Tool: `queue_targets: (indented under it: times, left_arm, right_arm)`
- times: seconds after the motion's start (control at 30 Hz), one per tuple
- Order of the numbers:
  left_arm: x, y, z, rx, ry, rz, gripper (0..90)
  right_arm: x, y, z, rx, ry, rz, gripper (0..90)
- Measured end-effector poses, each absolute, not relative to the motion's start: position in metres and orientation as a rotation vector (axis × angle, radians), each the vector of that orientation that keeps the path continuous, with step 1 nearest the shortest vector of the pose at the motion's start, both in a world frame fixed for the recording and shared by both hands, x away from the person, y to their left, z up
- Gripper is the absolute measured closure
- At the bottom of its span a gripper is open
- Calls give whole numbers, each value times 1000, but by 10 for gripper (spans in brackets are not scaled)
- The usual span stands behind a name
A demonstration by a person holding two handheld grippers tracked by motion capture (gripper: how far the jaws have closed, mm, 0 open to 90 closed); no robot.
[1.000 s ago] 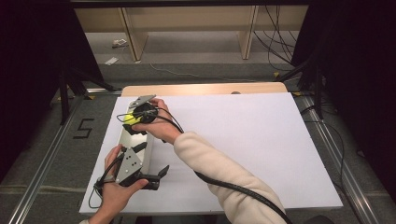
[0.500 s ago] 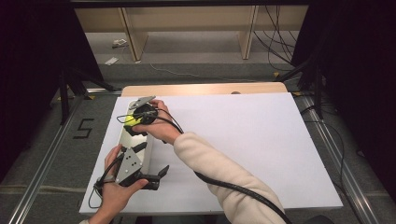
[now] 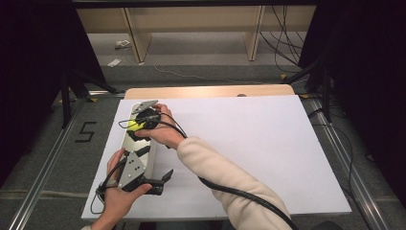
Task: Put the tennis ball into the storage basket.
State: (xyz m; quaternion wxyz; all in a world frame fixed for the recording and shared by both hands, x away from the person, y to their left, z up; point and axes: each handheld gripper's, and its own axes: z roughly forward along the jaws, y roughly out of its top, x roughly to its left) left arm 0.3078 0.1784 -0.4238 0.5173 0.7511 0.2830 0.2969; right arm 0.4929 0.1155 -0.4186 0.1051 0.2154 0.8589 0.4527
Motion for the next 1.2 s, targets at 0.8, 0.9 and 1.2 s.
queue_targets:
  times: [0.8, 0.9, 1.2]
  left_arm:
    - [308, 178, -424, 1803, 681, 713, 0]
    - [308, 178, -424, 1804, 680, 713, 0]
    - [308, 178, -424, 1804, 681, 715, 0]
  right_arm:
    - [493, 101, -405, 626, 2502, 1338, 158]
    - [493, 95, -402, 627, 2491, 1344, 159]
    - [493, 74, -399, 653, 2478, 1350, 160]
